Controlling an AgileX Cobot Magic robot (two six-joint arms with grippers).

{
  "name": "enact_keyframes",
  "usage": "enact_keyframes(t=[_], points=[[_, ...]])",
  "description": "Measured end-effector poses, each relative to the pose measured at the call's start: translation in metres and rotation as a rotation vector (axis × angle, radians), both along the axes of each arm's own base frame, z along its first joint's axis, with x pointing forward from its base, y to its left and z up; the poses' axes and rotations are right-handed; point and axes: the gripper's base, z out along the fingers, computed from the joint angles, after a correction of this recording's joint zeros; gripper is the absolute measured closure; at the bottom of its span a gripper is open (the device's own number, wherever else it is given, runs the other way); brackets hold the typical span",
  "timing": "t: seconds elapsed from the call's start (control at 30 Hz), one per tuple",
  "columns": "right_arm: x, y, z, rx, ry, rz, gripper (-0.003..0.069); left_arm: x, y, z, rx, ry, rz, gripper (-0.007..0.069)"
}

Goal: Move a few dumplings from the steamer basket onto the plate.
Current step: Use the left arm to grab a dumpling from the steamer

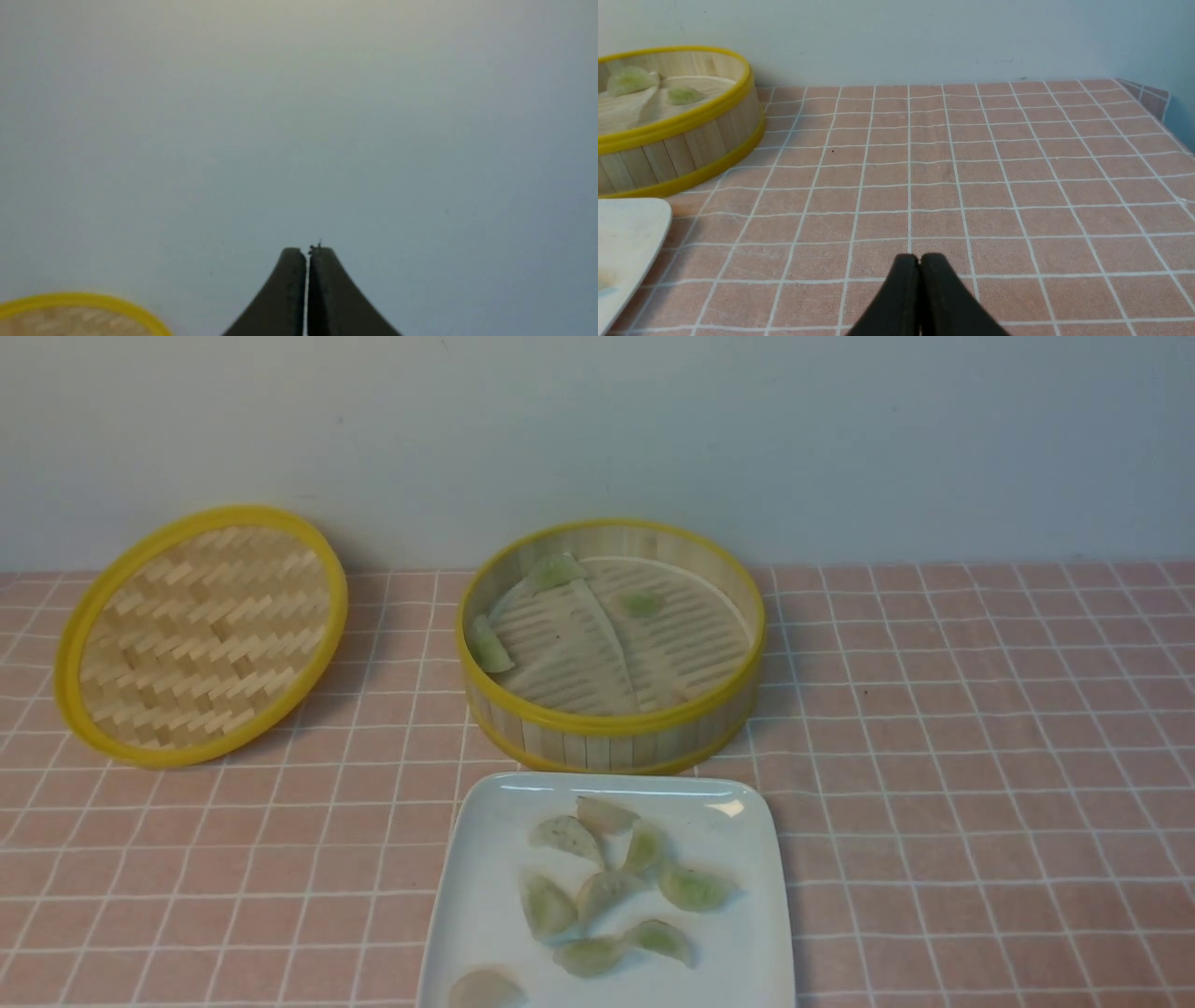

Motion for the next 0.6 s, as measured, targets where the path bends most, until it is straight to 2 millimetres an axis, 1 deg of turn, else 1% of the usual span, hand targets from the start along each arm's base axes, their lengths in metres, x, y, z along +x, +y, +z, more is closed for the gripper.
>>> enact_keyframes(t=[0.03, 0.07, 0.1, 0.13, 0.2, 0.23, 0.27, 0.3, 0.33, 0.4, 0.43, 0.47, 0.53, 0.57, 0.6], points=[[0.0, 0.0, 0.0, 0.0, 0.0, 0.0, 0.0672, 0.008, -0.001, 0.011, 0.02, 0.078, -0.007, 0.0631], [0.0, 0.0, 0.0, 0.0, 0.0, 0.0, 0.0672, 0.024, -0.004, 0.027, 0.063, 0.259, -0.025, 0.0631], [0.0, 0.0, 0.0, 0.0, 0.0, 0.0, 0.0672, 0.031, -0.006, 0.036, 0.084, 0.307, -0.033, 0.0631], [0.0, 0.0, 0.0, 0.0, 0.0, 0.0, 0.0672, 0.048, -0.009, 0.046, 0.135, 0.461, -0.055, 0.0631], [0.0, 0.0, 0.0, 0.0, 0.0, 0.0, 0.0672, 0.068, -0.014, 0.052, 0.212, 0.635, -0.088, 0.0631], [0.0, 0.0, 0.0, 0.0, 0.0, 0.0, 0.0672, 0.086, -0.019, 0.05, 0.283, 0.782, -0.126, 0.0631], [0.0, 0.0, 0.0, 0.0, 0.0, 0.0, 0.0672, 0.099, -0.022, 0.051, 0.32, 0.859, -0.148, 0.0631], [0.0, 0.0, 0.0, 0.0, 0.0, 0.0, 0.0672, 0.121, -0.029, 0.052, 0.409, 0.962, -0.203, 0.0631], [0.0, 0.0, 0.0, 0.0, -0.002, 0.0, 0.0672, 0.137, -0.035, 0.045, 0.465, 1.041, -0.245, 0.0631], [0.001, 0.0, 0.001, 0.021, -0.025, 0.0, 0.0672, 0.16, -0.044, 0.038, 0.533, 1.114, -0.305, 0.0631], [0.001, 0.001, 0.003, 0.059, -0.048, 0.0, 0.0672, 0.175, -0.052, 0.031, 0.579, 1.155, -0.347, 0.0631], [0.002, 0.002, 0.006, 0.114, -0.084, -0.001, 0.0672, 0.187, -0.059, 0.028, 0.61, 1.174, -0.375, 0.0631], [0.002, 0.002, 0.014, 0.228, -0.174, -0.004, 0.0672, 0.212, -0.076, 0.014, 0.685, 1.22, -0.446, 0.0631], [0.002, 0.002, 0.02, 0.351, -0.243, -0.01, 0.0672, 0.227, -0.087, 0.004, 0.72, 1.243, -0.478, 0.0631], [0.002, 0.001, 0.023, 0.388, -0.27, -0.013, 0.0672, 0.23, -0.092, 0.004, 0.732, 1.238, -0.486, 0.0631]])
